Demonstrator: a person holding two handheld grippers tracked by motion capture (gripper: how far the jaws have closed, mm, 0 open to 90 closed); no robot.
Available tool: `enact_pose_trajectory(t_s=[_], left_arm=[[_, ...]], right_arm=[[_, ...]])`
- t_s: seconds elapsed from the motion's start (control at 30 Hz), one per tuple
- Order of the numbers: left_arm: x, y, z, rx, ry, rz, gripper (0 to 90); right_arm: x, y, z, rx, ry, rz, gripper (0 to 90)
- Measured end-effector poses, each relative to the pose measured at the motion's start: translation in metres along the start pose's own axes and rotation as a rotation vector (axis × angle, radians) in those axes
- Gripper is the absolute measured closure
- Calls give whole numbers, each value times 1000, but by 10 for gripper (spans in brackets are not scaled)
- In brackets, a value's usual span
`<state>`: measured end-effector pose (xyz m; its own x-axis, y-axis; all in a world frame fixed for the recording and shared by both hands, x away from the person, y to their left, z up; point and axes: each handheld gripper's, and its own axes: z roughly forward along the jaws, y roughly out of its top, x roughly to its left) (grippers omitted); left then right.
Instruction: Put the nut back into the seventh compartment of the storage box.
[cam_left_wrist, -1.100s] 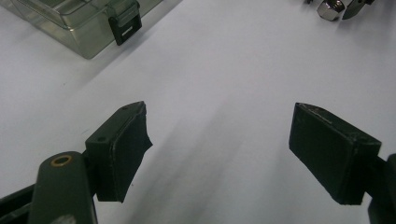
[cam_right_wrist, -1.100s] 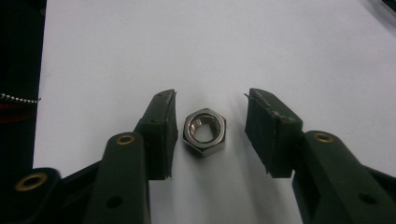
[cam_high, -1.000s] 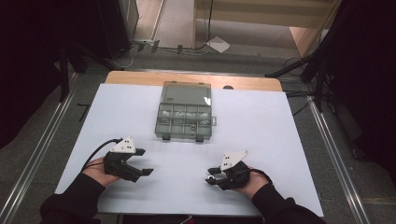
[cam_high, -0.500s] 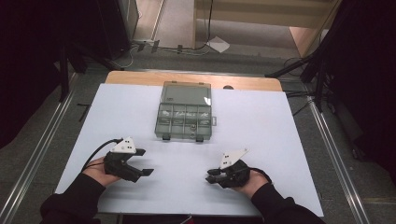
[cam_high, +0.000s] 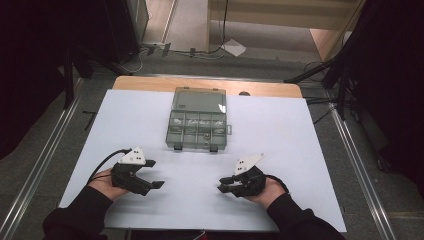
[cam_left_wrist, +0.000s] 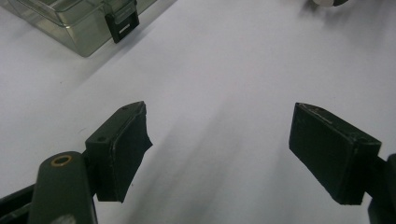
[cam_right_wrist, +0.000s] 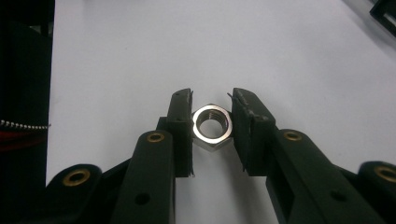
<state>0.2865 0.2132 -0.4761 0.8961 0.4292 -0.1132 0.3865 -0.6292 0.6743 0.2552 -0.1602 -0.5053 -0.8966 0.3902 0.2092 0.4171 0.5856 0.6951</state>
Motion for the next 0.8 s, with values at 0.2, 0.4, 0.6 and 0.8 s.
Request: enact_pose_trajectory(t_s=[0.2,0.4,0.6,0.8], left_arm=[[0,-1,0,-12,1,-4,197],[0,-1,-1,-8,3,0,198],[0,-1,0,-4,4,2,197],[0,-2,0,-3,5,1,197]], right_arm=[[-1,10,-3,-36,-4,15,714],[-3,15,-7,-60,-12,45,714],[-5,18,-9,-81,-25,58,714],[-6,26,-12,-102,-44,77,714]])
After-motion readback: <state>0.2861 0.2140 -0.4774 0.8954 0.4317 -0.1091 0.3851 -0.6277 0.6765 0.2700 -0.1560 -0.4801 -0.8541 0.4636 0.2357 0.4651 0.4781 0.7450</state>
